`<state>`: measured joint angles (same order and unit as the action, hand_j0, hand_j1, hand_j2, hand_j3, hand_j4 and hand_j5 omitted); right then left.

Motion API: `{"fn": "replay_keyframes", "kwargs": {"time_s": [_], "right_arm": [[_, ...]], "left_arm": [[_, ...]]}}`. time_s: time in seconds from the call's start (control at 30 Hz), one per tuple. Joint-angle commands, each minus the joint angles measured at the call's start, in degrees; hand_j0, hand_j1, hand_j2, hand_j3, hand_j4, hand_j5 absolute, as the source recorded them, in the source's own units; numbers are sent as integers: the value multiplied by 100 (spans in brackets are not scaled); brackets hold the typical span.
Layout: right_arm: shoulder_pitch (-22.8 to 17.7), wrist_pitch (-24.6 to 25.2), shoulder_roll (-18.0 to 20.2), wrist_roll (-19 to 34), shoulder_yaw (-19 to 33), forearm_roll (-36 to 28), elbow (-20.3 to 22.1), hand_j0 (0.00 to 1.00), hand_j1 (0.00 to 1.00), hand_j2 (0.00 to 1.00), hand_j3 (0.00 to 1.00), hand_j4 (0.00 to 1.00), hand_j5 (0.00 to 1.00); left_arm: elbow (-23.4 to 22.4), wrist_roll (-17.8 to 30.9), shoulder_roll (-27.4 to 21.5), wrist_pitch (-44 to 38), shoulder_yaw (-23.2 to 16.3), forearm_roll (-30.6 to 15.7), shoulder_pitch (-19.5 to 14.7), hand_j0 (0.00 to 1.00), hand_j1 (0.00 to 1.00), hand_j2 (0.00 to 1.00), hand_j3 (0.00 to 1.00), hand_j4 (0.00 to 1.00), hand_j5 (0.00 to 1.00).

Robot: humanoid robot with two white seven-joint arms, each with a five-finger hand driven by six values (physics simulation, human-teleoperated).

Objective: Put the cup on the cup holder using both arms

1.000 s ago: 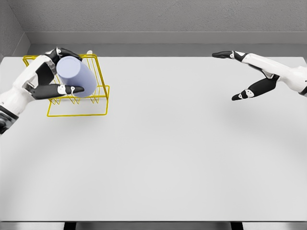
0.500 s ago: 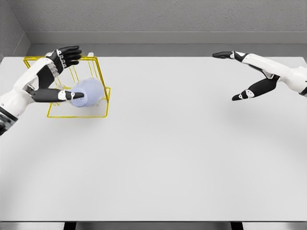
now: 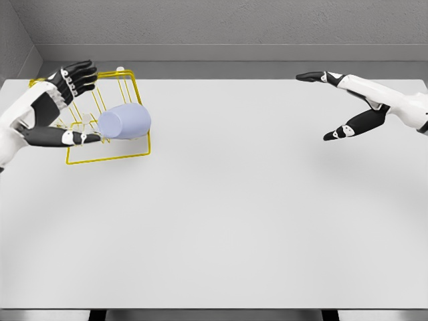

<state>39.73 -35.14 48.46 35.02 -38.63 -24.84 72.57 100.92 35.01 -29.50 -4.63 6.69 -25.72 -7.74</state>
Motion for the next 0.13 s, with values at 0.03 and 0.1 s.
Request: {"fn": "replay_keyframes", "kwargs": {"time_s": [0.03, 0.1], "right_arm": [[0, 14, 6, -2, 5, -39, 3, 100, 100, 100, 100, 100, 100], [0, 14, 6, -2, 5, -47, 12, 100, 100, 100, 100, 100, 100]], "left_arm": [[15, -1, -416, 15, 43, -407, 105, 100, 100, 100, 100, 100, 100], [15, -1, -504, 208, 43, -416, 211, 100, 100, 100, 100, 100, 100]]}}
